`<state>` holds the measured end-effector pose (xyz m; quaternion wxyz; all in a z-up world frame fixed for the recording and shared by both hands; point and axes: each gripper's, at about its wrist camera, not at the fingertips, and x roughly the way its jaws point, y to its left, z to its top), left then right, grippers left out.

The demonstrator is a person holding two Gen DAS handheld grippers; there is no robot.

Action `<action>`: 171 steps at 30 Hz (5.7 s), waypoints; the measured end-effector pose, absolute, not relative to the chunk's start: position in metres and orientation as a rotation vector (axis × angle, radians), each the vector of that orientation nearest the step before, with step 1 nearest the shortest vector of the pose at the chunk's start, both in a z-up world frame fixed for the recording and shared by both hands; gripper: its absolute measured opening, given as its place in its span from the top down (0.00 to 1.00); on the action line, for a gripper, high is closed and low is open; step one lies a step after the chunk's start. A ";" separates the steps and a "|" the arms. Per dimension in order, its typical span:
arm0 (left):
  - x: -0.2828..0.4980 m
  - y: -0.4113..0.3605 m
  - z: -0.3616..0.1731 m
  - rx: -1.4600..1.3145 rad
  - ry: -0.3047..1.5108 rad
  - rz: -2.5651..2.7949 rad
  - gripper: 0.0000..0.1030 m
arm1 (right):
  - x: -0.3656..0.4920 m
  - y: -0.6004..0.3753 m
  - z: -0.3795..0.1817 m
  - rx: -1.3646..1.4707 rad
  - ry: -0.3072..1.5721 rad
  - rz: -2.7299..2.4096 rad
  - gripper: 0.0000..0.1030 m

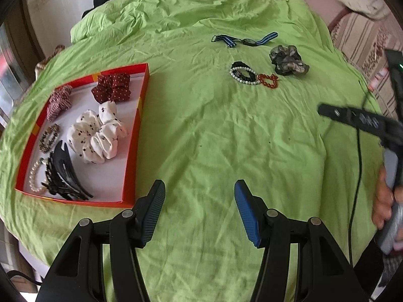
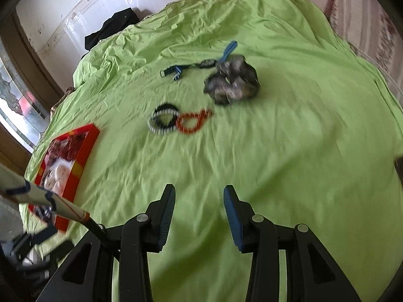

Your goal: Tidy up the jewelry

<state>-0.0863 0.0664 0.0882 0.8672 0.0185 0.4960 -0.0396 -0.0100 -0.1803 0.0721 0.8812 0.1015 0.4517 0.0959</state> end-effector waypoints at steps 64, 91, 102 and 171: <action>0.136 0.015 0.039 -0.136 1.107 -0.239 0.94 | 0.035 -0.209 0.017 0.310 1.017 0.232 0.91; 0.140 0.012 0.033 -0.235 1.095 -0.303 0.99 | 0.034 -0.215 0.008 0.354 0.965 0.275 0.91; 0.139 0.006 0.040 -0.192 1.050 -0.329 0.99 | 0.032 -0.216 0.005 0.376 0.944 0.286 0.91; -0.006 0.060 0.209 -0.173 0.814 -0.375 0.94 | 0.021 -0.201 0.063 0.363 0.911 0.262 0.92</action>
